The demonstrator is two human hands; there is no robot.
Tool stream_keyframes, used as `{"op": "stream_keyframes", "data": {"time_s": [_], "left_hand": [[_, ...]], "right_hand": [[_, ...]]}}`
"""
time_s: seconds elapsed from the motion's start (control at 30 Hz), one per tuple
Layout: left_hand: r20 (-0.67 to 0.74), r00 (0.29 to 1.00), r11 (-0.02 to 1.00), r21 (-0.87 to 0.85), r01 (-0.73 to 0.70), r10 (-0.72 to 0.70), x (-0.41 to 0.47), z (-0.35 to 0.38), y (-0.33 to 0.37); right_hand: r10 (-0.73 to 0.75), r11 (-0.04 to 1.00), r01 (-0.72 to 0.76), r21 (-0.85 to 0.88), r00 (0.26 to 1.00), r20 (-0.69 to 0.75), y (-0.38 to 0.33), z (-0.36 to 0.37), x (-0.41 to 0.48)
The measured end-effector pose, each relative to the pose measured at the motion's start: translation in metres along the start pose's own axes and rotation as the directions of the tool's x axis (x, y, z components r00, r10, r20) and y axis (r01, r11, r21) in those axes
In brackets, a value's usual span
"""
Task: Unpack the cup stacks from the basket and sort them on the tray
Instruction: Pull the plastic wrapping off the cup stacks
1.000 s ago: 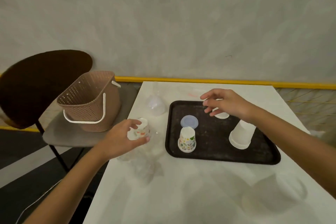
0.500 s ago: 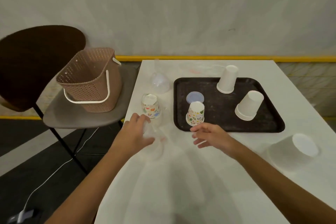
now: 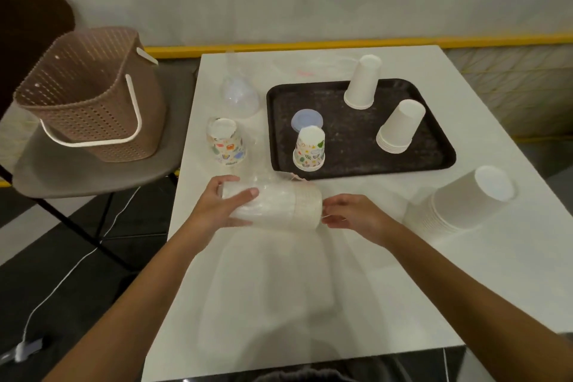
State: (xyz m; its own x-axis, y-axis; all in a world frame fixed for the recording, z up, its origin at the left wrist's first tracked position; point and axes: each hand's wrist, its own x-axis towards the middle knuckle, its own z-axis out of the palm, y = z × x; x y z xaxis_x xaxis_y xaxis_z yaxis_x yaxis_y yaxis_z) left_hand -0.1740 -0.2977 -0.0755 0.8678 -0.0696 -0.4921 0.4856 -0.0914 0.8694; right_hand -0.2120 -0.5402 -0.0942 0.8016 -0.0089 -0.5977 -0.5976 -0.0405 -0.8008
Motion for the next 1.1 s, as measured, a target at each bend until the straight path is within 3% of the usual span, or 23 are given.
{"op": "stream_keyframes", "data": {"time_s": [0.1, 0.2, 0.43, 0.63, 0.7, 0.9, 1.1], "left_hand": [[0.169, 0.976, 0.984, -0.088, 0.153, -0.137, 0.001, 0.002, -0.014], [0.315, 0.927, 0.978, 0.018, 0.207, -0.202, -0.001, 0.005, -0.027], [0.412, 0.900, 0.968, 0.247, 0.042, -0.144, 0.003, 0.013, -0.023], [0.392, 0.915, 0.973, 0.233, -0.001, -0.092, 0.005, 0.005, -0.017], [0.366, 0.924, 0.973, 0.231, 0.020, -0.105, 0.007, 0.000, -0.020], [0.300, 0.940, 0.972, 0.211, 0.103, -0.165, 0.010, -0.023, -0.024], [0.298, 0.939, 0.981, 0.141, 0.135, -0.172, 0.007, -0.039, -0.030]], "right_hand": [[-0.040, 0.999, 0.039, 0.033, 0.998, 0.041, -0.001, -0.001, 0.000], [-0.041, 0.998, 0.038, 0.050, 0.998, 0.057, -0.006, -0.002, 0.001], [0.052, 0.999, -0.054, 0.002, 0.965, 0.259, -0.008, -0.010, 0.005], [0.057, 0.998, -0.042, -0.053, 0.945, 0.323, -0.015, -0.014, 0.002], [0.034, 0.998, -0.017, -0.057, 0.955, 0.294, -0.016, -0.016, 0.001], [-0.160, 0.987, 0.161, 0.022, 0.987, -0.026, -0.021, -0.035, 0.000], [-0.109, 0.947, 0.117, 0.299, 0.993, -0.044, -0.022, -0.037, -0.004]]}}
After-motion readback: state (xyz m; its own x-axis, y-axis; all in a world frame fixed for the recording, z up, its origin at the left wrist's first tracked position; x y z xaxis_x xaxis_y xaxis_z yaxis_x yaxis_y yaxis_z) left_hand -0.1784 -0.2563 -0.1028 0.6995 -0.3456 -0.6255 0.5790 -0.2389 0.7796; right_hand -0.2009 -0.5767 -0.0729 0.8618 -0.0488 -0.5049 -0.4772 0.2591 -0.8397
